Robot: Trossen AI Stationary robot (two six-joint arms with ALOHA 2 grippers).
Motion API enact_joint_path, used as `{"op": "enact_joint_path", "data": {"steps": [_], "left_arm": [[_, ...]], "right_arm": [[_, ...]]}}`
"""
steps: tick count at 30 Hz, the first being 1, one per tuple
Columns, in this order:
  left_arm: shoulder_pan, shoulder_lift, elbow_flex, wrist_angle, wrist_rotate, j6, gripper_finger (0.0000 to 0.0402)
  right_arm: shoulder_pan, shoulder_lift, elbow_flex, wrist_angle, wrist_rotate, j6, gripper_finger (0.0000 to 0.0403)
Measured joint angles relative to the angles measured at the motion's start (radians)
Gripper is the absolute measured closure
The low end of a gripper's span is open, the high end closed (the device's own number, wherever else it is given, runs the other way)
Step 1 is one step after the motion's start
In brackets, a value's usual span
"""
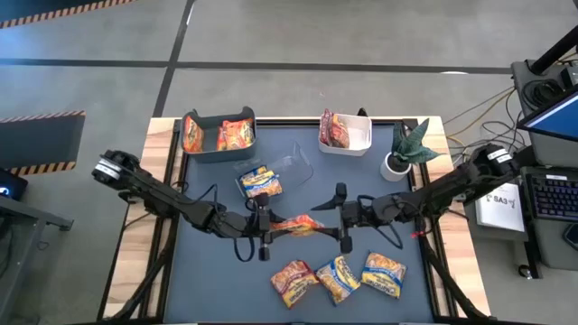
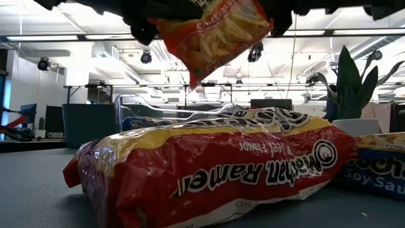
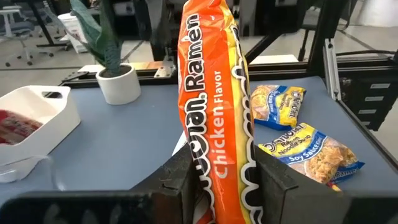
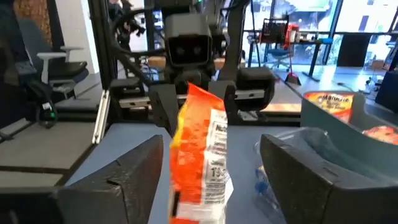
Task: Sort Maruchan noodles
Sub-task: Put the orange noodle pack into the blue bin
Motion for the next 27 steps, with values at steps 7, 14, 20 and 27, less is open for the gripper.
{"op": "enact_joint_path", "data": {"steps": [7,14,20,27], "left_arm": [[-0.001,-0.121,0.000,-0.173,-0.100,-0.028,0.0311],[0.000,-0.260,0.006,-0.384,-0.313,-0.077,0.0311],[0.013,-0.371,0.006,-0.510,-0.527,-0.097,0.0311],[0.077,-0.472,0.006,-0.596,-0.779,-0.109,0.0311]], "right_arm": [[0.000,-0.130,0.001,-0.093,0.123,-0.013,0.0121],[-0.002,-0.221,0.001,-0.176,0.193,-0.027,0.0127],[-0.002,-0.235,0.000,-0.190,0.244,-0.035,0.0133],[-0.009,-0.275,0.003,-0.190,0.319,-0.044,0.0134]]}}
